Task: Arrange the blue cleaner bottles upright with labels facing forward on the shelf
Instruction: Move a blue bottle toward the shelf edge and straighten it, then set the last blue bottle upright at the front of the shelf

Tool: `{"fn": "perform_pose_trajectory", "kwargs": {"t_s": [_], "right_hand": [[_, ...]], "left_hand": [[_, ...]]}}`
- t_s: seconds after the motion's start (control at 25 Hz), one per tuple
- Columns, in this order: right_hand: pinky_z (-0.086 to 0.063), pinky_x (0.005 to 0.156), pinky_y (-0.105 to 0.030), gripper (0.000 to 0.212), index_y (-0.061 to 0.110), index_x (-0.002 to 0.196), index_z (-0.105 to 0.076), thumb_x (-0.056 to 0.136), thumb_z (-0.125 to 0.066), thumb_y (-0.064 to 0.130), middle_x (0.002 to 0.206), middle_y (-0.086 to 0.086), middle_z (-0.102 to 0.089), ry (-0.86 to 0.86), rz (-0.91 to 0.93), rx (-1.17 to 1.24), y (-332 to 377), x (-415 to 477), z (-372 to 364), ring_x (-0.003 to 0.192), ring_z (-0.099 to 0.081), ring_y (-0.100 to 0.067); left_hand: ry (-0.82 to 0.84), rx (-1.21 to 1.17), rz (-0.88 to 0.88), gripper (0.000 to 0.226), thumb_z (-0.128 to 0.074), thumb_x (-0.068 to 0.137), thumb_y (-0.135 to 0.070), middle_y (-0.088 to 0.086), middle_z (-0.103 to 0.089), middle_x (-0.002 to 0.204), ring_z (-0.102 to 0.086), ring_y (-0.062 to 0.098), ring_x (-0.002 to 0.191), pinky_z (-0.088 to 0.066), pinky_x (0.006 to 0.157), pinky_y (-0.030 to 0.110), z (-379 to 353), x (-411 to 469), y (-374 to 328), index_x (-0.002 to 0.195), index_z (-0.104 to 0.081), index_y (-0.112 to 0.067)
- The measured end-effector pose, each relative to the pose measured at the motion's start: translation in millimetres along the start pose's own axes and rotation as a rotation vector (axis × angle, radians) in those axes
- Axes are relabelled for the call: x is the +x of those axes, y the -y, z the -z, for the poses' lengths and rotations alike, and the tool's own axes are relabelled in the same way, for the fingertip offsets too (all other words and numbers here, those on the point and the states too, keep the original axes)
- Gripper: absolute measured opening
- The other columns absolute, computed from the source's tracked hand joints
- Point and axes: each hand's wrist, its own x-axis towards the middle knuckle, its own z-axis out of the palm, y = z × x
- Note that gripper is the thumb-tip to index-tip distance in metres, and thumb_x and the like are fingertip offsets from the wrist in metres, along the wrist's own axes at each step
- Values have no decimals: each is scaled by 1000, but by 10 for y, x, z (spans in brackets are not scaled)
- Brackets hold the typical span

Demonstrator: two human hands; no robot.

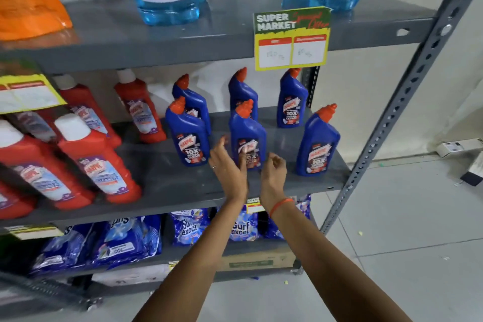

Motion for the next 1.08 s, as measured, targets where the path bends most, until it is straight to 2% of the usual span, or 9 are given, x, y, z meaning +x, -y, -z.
{"fn": "perform_pose_trajectory", "kwargs": {"t_s": [0.12, 0.2, 0.28, 0.36, 0.48, 0.64, 0.96, 1.0, 1.08], "right_hand": [[-45, 97, -42, 45, 0, 125, -44, 80, -46, -1, 124, -18, -50, 66, 134, -273, -48, 142, -119, 114, -51, -33], [-44, 89, -32, 50, 2, 131, -37, 82, -45, -3, 116, -12, -54, 210, 151, -390, -4, 216, -74, 111, -54, -30], [-41, 84, -30, 44, 6, 128, -41, 85, -46, 0, 112, -13, -59, 308, 139, -521, 38, 314, 1, 109, -56, -31], [-45, 88, -35, 41, 7, 125, -43, 84, -48, 3, 117, -16, -61, 354, 147, -565, 16, 368, 79, 108, -57, -29], [-49, 90, -41, 38, 10, 121, -44, 83, -50, 6, 112, -13, -61, 358, 159, -530, -59, 339, 230, 104, -59, -29], [-49, 76, -29, 34, 9, 119, -46, 86, -50, 7, 107, -9, -61, 374, 161, -460, -141, 239, 420, 95, -59, -22], [-50, 80, -35, 34, 10, 119, -47, 85, -51, 10, 108, -12, -62, 366, 132, -427, -199, 219, 469, 101, -60, -29], [-50, 83, -36, 35, 10, 119, -47, 84, -51, 10, 110, -12, -60, 336, 153, -407, -191, 173, 460, 103, -59, -29], [-47, 89, -40, 35, 8, 117, -48, 82, -48, 11, 113, -14, -54, 141, 338, -372, -148, 27, 414, 104, -51, -25]], "left_hand": [[348, -49, 172, 71, -68, 81, -13, 15, -43, 143, -41, 28, 132, -34, 110, 41, 24, 258, 368, 140, -30, -5], [607, -80, 268, 64, -68, 82, -17, 14, -52, 136, -49, 27, 126, -40, 103, 36, 5, 387, 449, 137, -36, -7], [715, -67, 329, 53, -65, 84, -21, 14, -58, 129, -53, 27, 121, -41, 95, 32, 10, 433, 448, 131, -43, -9], [717, -90, 335, 51, -65, 85, -23, 13, -58, 129, -53, 25, 120, -40, 93, 30, 42, 394, 454, 129, -45, -8], [703, -115, 287, 49, -65, 85, -22, 13, -59, 128, -54, 24, 117, -40, 89, 27, 114, 231, 414, 127, -47, -7], [716, -128, 278, 48, -65, 84, -21, 12, -58, 129, -53, 23, 118, -41, 91, 28, 171, 89, 346, 128, -48, -9], [723, -124, 287, 48, -64, 86, -17, 13, -56, 131, -51, 25, 122, -39, 92, 26, 238, 11, 217, 129, -46, -7], [730, -119, 288, 50, -64, 86, -19, 12, -55, 132, -50, 25, 123, -38, 92, 25, 250, 3, 198, 130, -44, -8], [745, -142, 274, 61, -63, 86, -27, 7, -51, 136, -47, 18, 126, -38, 93, 24, 296, -26, 145, 138, -35, -13]]}}
